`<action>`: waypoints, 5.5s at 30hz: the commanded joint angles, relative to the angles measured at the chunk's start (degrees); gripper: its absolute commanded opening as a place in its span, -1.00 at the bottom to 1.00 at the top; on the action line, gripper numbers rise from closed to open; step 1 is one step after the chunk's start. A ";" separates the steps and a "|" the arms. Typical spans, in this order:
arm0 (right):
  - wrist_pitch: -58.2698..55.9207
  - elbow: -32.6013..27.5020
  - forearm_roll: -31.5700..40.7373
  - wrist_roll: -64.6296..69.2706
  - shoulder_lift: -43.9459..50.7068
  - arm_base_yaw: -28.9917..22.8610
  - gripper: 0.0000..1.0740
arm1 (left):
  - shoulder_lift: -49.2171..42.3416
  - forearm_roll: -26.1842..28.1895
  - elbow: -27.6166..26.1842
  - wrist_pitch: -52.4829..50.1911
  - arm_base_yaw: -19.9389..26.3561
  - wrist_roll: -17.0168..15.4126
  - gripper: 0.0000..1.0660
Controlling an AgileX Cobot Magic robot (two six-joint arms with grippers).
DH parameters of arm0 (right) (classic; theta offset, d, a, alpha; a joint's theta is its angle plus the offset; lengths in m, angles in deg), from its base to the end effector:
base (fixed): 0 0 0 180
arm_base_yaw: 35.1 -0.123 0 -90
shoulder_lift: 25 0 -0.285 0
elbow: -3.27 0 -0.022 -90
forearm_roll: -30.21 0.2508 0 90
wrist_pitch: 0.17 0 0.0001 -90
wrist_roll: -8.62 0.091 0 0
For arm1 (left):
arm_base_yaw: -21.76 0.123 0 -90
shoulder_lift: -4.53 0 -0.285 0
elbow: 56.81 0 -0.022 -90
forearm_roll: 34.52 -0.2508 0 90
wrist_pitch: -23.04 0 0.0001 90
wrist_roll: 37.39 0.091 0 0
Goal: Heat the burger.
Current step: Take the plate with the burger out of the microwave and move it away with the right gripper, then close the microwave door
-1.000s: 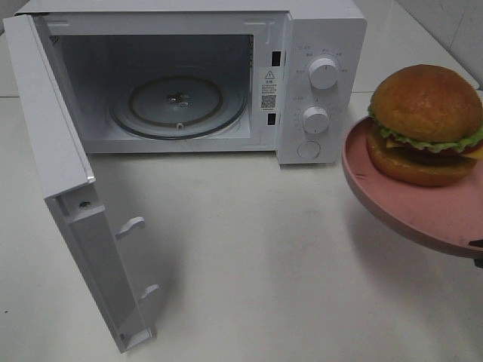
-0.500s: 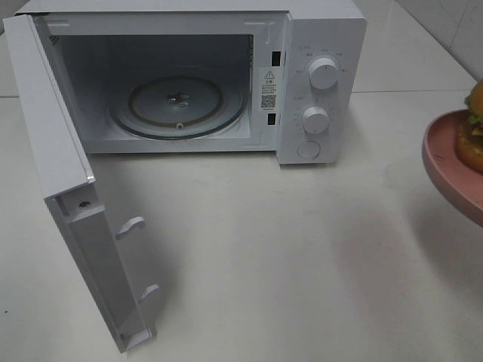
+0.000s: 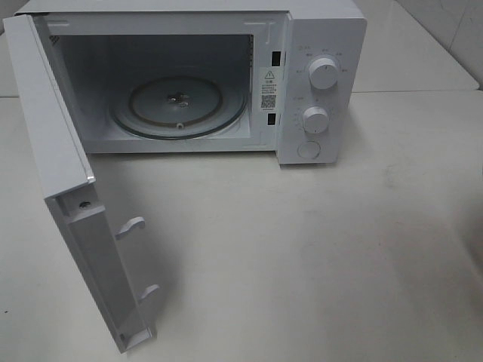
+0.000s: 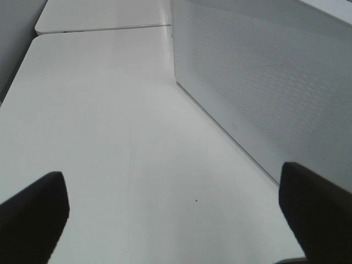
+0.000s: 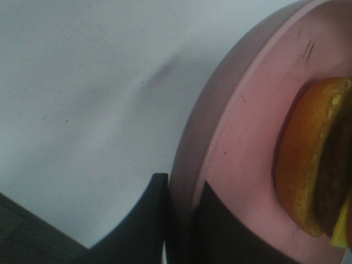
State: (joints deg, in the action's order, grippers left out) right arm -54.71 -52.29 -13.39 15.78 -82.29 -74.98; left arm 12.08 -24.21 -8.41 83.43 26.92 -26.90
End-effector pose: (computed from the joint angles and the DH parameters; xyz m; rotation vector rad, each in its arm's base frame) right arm 0.1198 0.0334 0.2157 -1.1972 2.3046 -0.7088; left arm -0.0050 -0.0147 0.2797 0.1021 2.0152 -0.0416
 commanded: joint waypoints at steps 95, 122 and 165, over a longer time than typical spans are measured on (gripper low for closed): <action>16.04 16.56 32.43 2.41 -24.24 16.96 0.53 | -1.20 0.06 0.11 -0.63 0.23 -0.17 0.84; -2.35 16.56 41.25 -1.60 9.91 16.96 0.42 | -1.20 0.06 0.11 -0.63 0.23 -0.17 0.84; -4.93 7.45 40.91 -1.83 51.34 34.55 0.42 | -1.20 0.11 0.11 -0.63 0.23 -0.17 0.84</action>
State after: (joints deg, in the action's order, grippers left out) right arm -59.93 -44.96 27.69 14.41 -32.56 -40.83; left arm 12.08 -24.21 -8.41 83.43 26.92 -26.90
